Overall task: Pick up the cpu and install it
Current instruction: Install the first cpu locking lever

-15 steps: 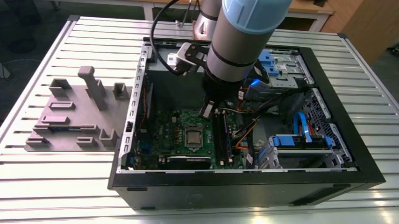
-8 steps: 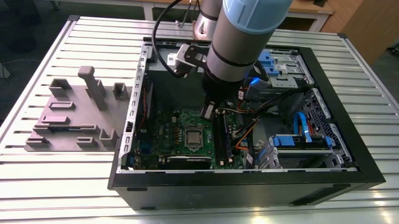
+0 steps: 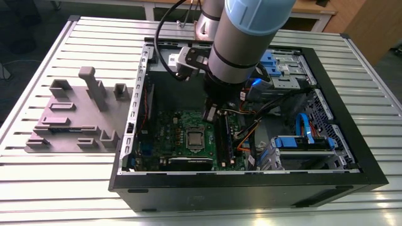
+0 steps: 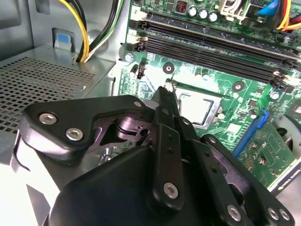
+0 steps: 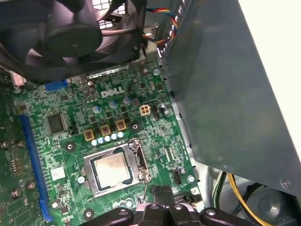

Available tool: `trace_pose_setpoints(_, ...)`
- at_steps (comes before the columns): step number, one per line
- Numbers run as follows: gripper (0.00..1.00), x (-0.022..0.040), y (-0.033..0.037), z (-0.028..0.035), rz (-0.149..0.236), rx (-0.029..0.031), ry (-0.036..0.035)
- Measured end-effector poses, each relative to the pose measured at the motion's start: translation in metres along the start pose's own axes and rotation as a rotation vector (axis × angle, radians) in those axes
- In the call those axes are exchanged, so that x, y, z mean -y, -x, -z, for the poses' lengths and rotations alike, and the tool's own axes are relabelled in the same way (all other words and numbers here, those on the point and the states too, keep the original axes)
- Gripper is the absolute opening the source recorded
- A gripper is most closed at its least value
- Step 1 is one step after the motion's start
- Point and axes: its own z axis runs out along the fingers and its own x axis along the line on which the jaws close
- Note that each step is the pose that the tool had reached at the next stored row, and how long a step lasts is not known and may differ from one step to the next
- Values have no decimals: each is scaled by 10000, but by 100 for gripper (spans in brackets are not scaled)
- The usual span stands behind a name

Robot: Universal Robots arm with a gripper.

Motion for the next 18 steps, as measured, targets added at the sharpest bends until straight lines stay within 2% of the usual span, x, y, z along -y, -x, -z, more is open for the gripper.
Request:
trace_pose_setpoints(1,10,1,-3,1,35,-26,-5)
trace_pose_setpoints(3,10,2,-6,2,64,-198,-54)
trace_pose_setpoints(4,10,3,-7,1,79,-258,-71)
trace_pose_setpoints(18,10,2,-7,1,106,-272,-72)
